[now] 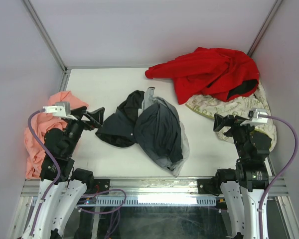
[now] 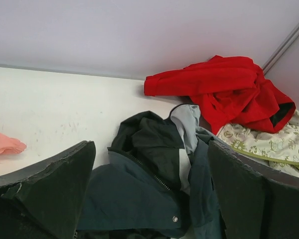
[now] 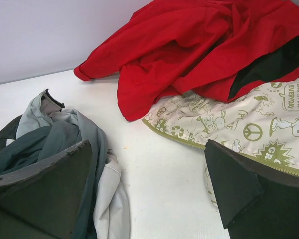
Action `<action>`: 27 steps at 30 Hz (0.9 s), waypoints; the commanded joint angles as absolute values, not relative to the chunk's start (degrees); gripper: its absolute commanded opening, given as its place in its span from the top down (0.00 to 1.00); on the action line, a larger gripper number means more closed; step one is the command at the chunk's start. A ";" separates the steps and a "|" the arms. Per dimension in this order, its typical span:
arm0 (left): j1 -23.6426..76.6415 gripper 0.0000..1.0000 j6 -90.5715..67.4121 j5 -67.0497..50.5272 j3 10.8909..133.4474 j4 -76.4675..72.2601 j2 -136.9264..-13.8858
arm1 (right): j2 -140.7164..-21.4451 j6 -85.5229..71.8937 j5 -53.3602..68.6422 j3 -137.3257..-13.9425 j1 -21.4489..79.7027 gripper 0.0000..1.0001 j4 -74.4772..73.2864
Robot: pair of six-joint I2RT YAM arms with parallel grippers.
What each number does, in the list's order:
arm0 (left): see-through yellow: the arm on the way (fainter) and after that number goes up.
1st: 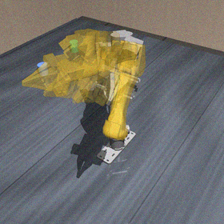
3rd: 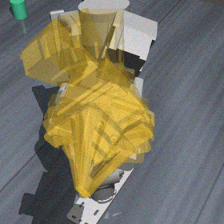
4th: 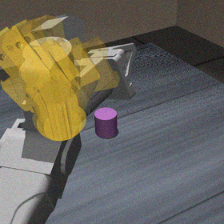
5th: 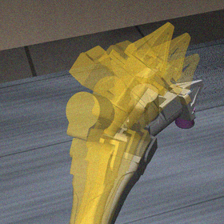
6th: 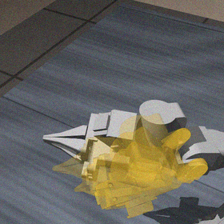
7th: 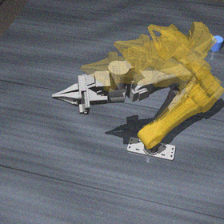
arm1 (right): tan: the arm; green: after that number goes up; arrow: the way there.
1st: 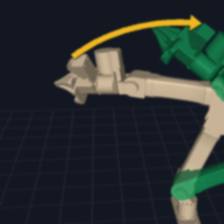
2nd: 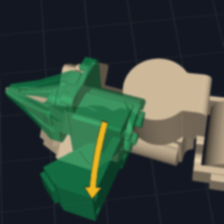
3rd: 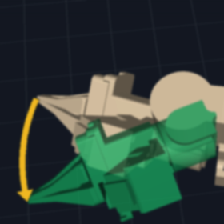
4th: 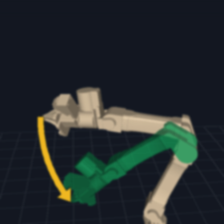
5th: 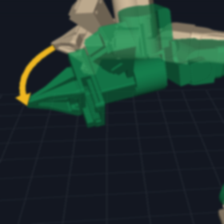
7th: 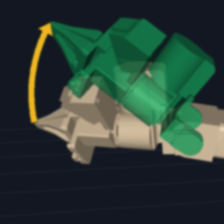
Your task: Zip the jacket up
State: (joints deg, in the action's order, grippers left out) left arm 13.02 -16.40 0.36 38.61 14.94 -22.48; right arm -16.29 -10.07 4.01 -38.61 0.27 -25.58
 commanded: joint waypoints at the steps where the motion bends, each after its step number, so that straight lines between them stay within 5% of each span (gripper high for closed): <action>1: 12.48 0.01 -15.40 -1.20 38.51 11.79 -22.57 | -17.25 -10.37 5.78 -40.14 0.56 0.01 -22.62; 20: 12.57 0.01 -29.33 -14.32 42.00 17.23 -38.56 | -32.82 -12.82 28.78 -41.60 1.32 0.01 -22.51; 27: 17.31 0.01 -33.97 -14.37 38.09 14.20 -45.29 | -39.46 -15.67 24.96 -37.72 13.16 0.01 -19.81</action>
State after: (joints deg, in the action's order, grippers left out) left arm 14.31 -29.76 -12.58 39.70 17.04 -43.64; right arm -37.76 -13.32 26.02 -39.03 5.93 -24.62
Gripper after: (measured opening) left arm 0.990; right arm 0.991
